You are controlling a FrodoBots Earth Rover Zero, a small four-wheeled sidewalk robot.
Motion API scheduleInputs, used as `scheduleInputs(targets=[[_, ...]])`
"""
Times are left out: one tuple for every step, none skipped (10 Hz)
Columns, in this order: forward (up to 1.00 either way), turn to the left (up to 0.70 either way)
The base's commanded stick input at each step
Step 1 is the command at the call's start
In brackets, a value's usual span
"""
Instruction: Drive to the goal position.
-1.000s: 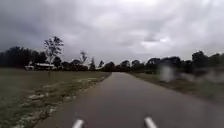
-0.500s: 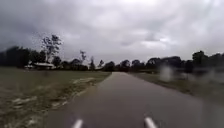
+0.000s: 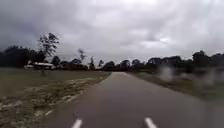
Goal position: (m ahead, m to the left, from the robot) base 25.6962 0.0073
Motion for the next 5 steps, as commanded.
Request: scheduleInputs(targets=[[0.84, 0.03], [0.84, 0.03], [0.84, 0.03], [0.84, 0.03], [0.84, 0.03]])
